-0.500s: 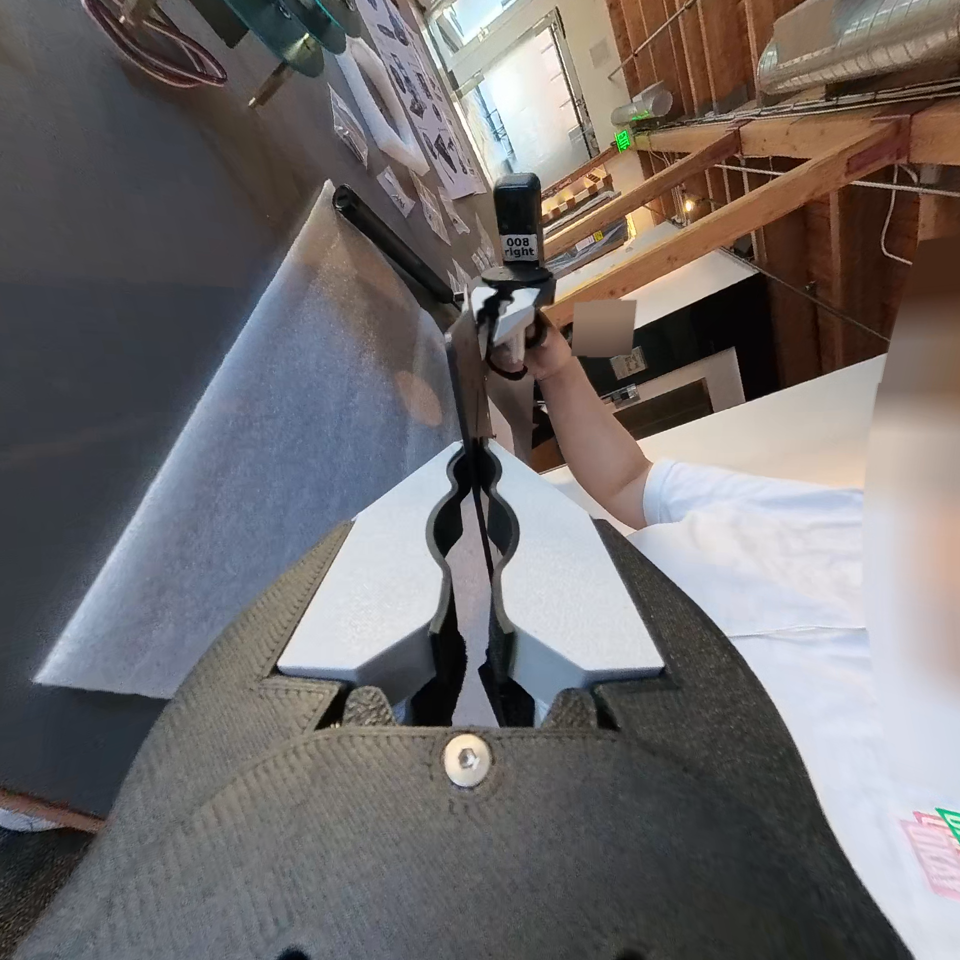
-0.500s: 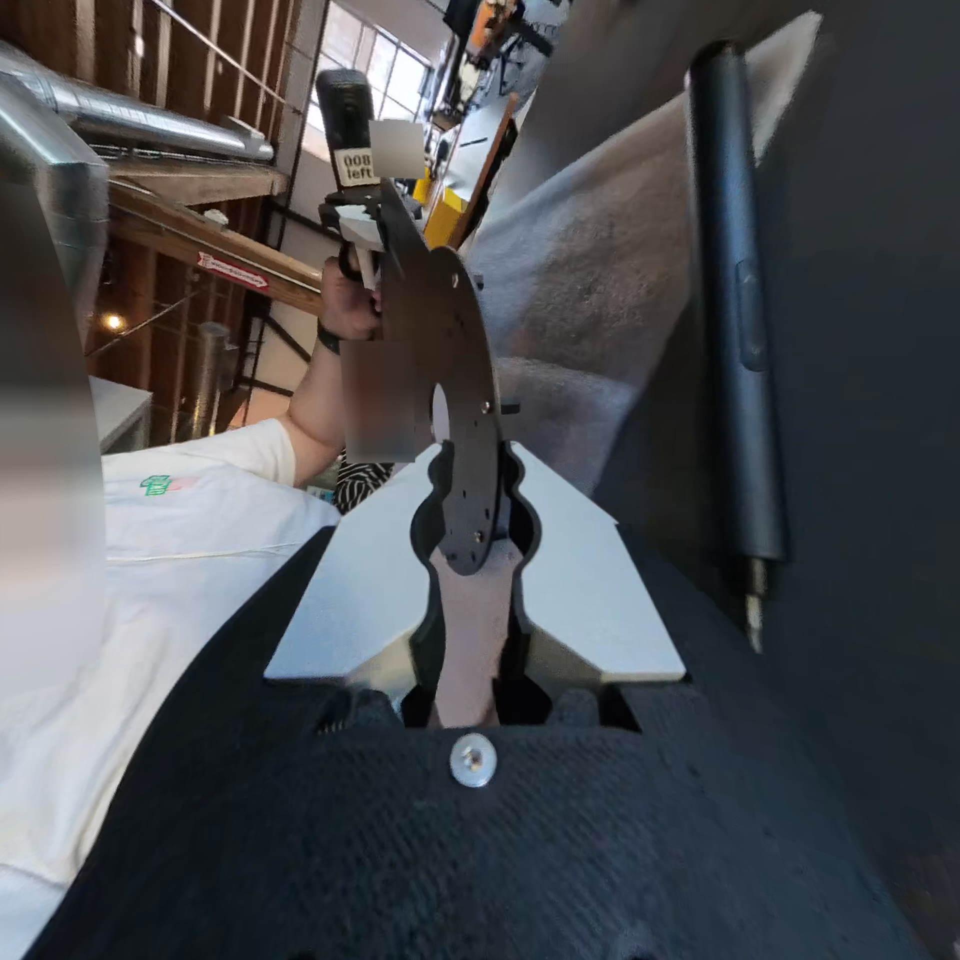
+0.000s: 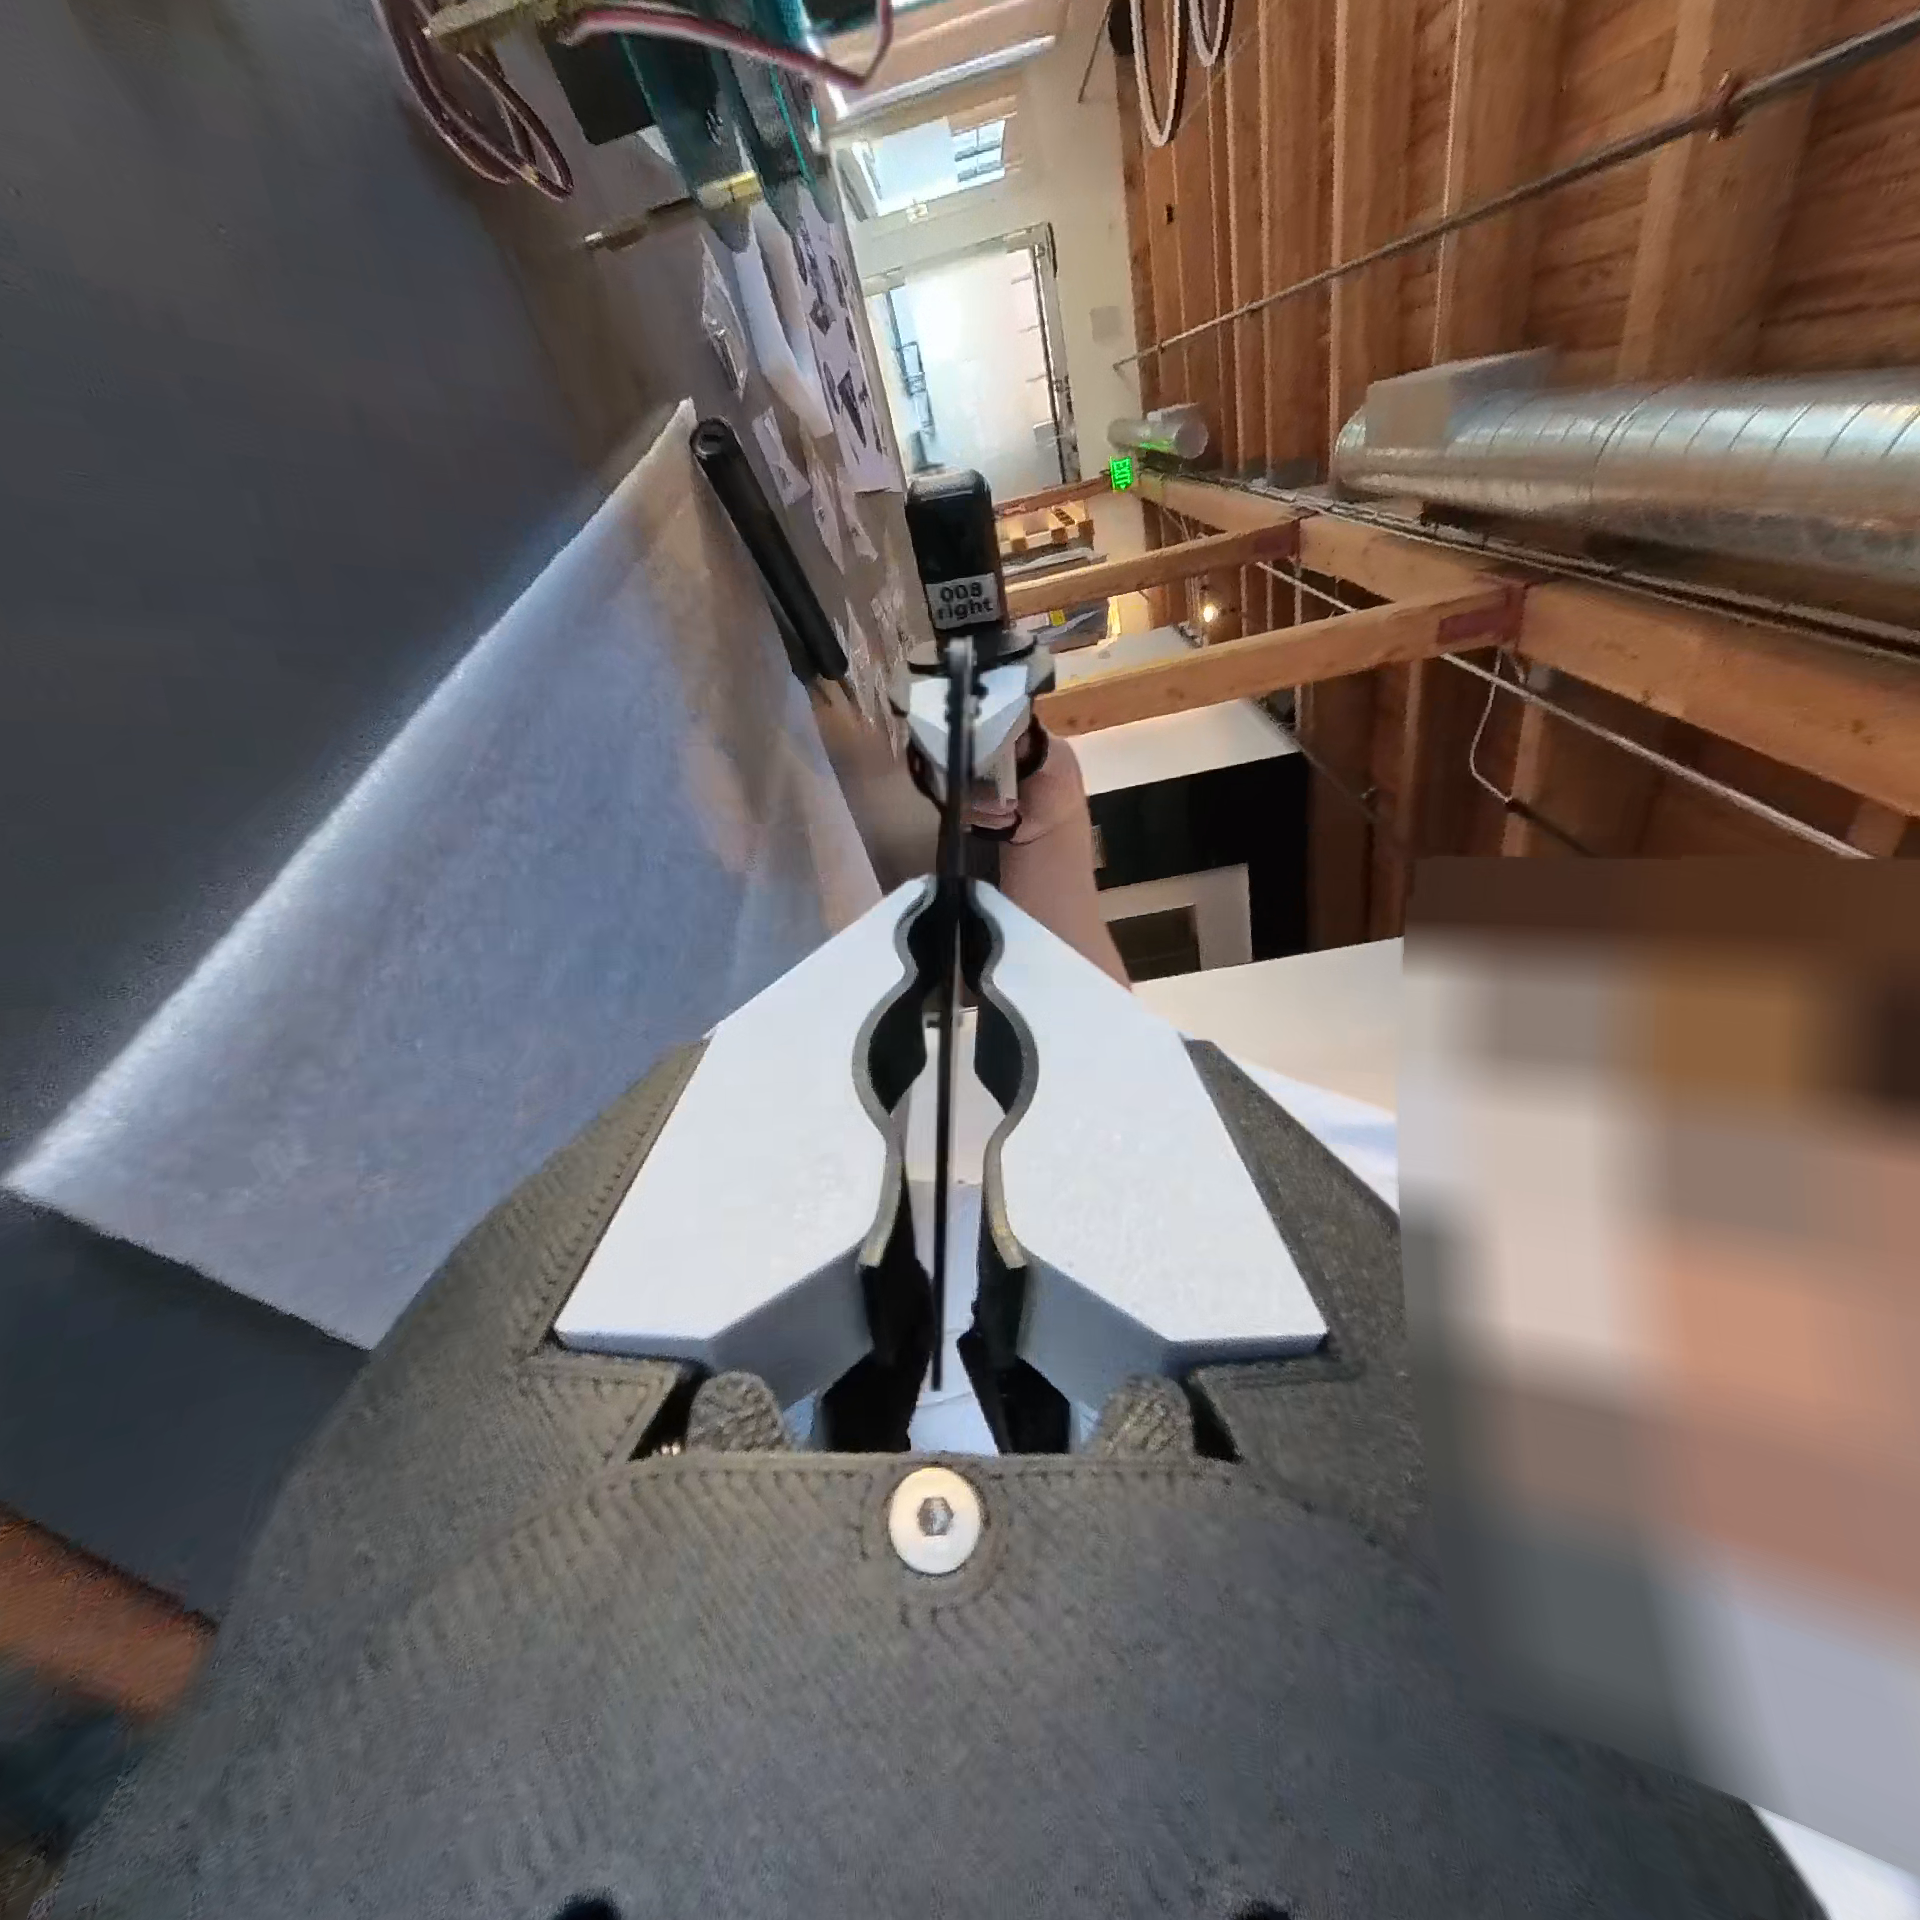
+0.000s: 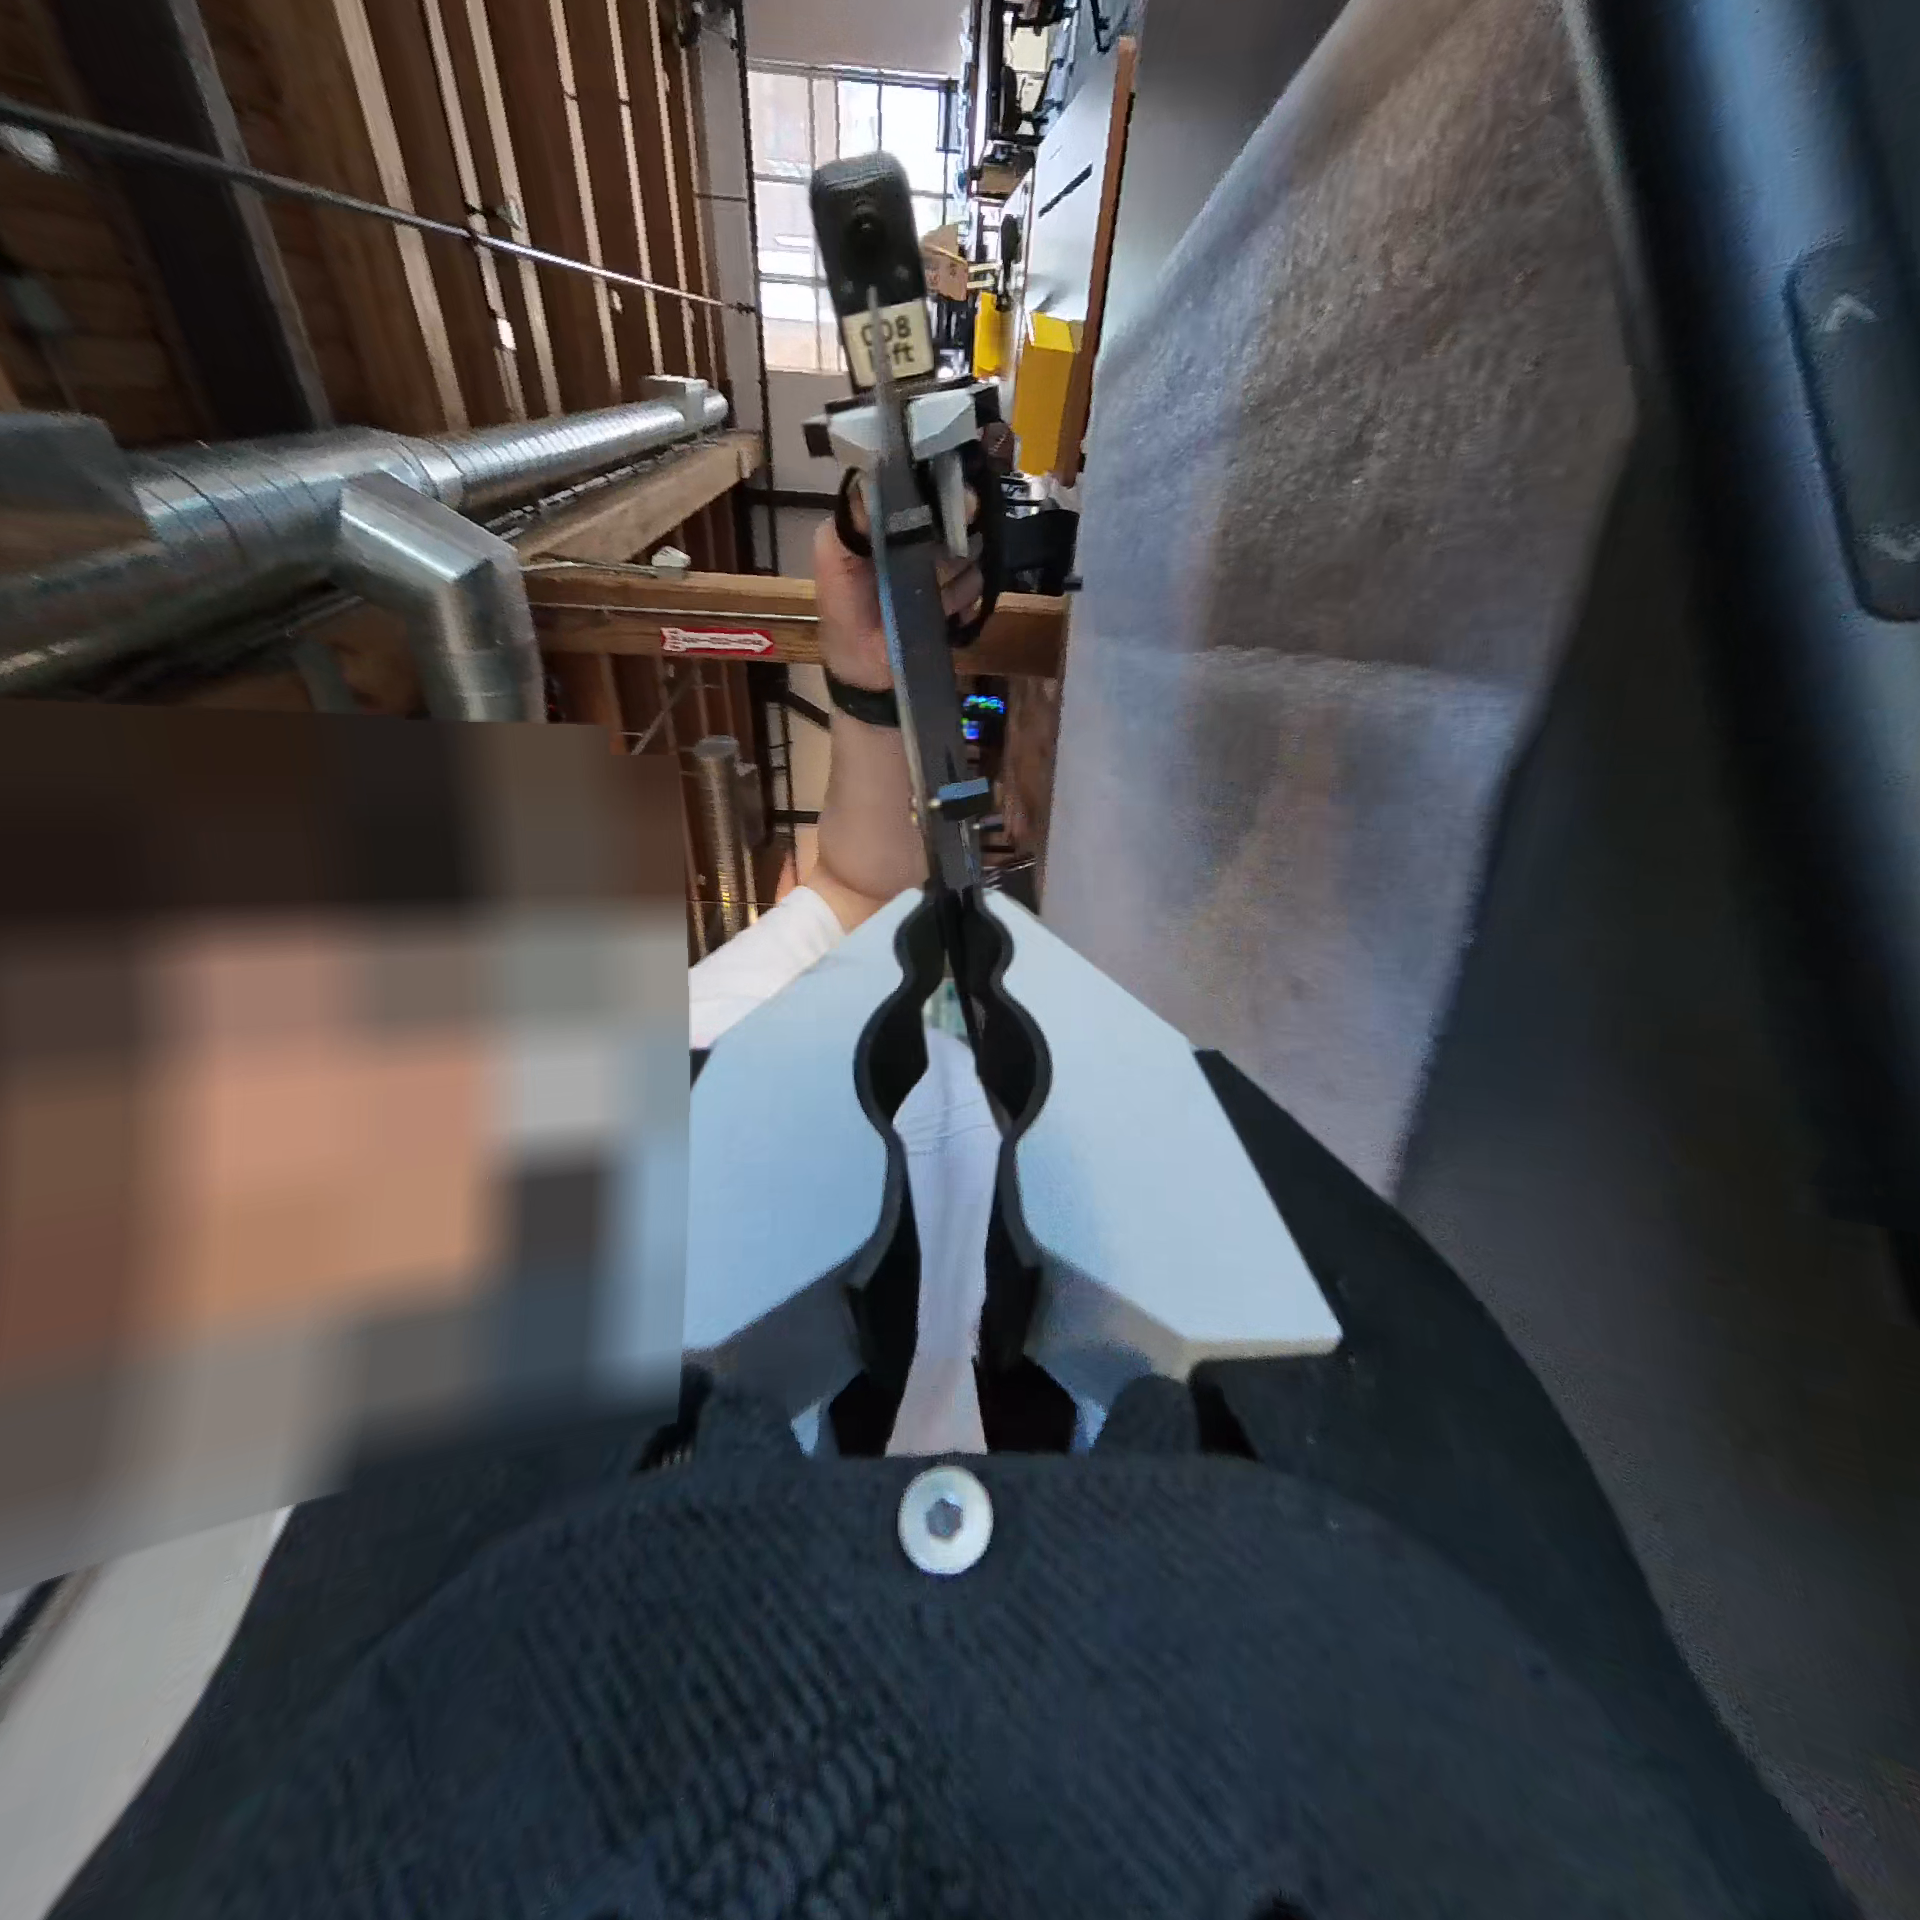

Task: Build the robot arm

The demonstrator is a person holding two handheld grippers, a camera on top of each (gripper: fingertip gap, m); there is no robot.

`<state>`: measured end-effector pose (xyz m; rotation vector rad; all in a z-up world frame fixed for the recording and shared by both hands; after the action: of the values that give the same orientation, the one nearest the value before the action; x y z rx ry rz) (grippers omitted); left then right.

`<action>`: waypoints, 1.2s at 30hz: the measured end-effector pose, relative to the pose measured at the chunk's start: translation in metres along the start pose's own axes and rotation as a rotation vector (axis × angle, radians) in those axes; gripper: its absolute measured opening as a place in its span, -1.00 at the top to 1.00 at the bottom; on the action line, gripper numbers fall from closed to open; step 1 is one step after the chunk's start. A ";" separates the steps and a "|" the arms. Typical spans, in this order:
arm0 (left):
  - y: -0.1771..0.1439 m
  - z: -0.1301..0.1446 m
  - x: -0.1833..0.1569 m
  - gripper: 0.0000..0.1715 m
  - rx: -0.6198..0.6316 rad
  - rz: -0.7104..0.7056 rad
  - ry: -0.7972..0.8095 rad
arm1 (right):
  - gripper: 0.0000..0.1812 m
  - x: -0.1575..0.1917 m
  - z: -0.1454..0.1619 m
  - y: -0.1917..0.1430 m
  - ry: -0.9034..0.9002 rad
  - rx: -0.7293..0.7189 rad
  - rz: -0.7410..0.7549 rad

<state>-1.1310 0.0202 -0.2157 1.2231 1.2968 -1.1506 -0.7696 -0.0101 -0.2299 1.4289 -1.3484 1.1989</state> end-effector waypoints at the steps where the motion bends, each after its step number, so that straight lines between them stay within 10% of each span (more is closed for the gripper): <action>1: -0.001 -0.003 0.000 1.00 0.001 -0.002 -0.012 | 0.99 0.003 -0.002 0.001 0.023 -0.001 -0.008; 36: 0.001 -0.016 0.044 0.97 0.098 -0.060 -0.033 | 0.98 -0.024 0.007 0.003 0.077 -0.081 0.128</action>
<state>-1.1316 0.0399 -0.2585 1.2383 1.2722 -1.2852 -0.7712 -0.0116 -0.2547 1.2431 -1.4359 1.2543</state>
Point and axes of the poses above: each gripper's, where its closed fingertips meet, y out along the fingers, z out of its underside, x = y × z across the jaws, the point moved 8 cm from there along -y, back along the fingers, and after that the axes turned 9 degrees about -y, right-handed, at the moved point
